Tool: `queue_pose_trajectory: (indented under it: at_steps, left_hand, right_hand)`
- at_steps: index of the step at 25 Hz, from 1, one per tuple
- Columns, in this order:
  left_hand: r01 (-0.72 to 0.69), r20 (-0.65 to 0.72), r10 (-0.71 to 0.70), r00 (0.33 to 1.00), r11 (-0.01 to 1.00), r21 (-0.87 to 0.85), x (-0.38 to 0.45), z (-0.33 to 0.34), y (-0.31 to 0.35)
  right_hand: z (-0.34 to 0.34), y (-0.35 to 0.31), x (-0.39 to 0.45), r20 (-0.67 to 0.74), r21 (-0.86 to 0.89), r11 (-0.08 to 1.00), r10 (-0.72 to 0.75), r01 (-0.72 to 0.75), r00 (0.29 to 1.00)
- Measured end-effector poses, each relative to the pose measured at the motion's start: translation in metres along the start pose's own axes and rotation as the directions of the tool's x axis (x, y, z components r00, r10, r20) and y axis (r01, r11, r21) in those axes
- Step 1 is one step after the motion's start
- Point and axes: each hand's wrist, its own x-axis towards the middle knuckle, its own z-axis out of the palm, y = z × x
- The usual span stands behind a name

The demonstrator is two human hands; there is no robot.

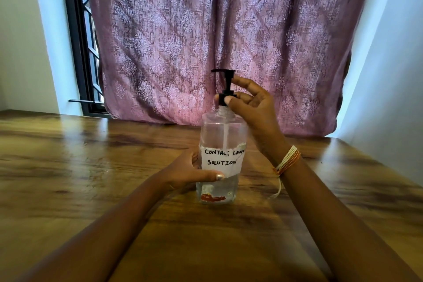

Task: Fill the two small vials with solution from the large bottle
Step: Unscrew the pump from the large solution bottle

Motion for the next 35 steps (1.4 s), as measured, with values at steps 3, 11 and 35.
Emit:
queue_pose_trajectory:
  at_steps: [3,11,35]
  left_hand:
    - [0.001,-0.009,0.000,1.000,1.000,0.007,0.000,-0.002,-0.002]
    - [-0.036,-0.047,0.032,0.998,0.996,-0.085,0.000,0.001,0.002]
    - [-0.005,-0.207,0.088,0.974,0.930,0.367,0.017,0.012,0.096]
  right_hand:
    - [0.000,-0.001,-0.001,0.088,0.015,1.000,-0.005,0.004,0.996]
    - [0.001,0.002,0.000,-0.016,-0.129,0.991,-0.033,0.031,0.999]
    - [-0.028,-0.103,0.053,-0.442,0.370,0.929,0.151,0.026,0.884]
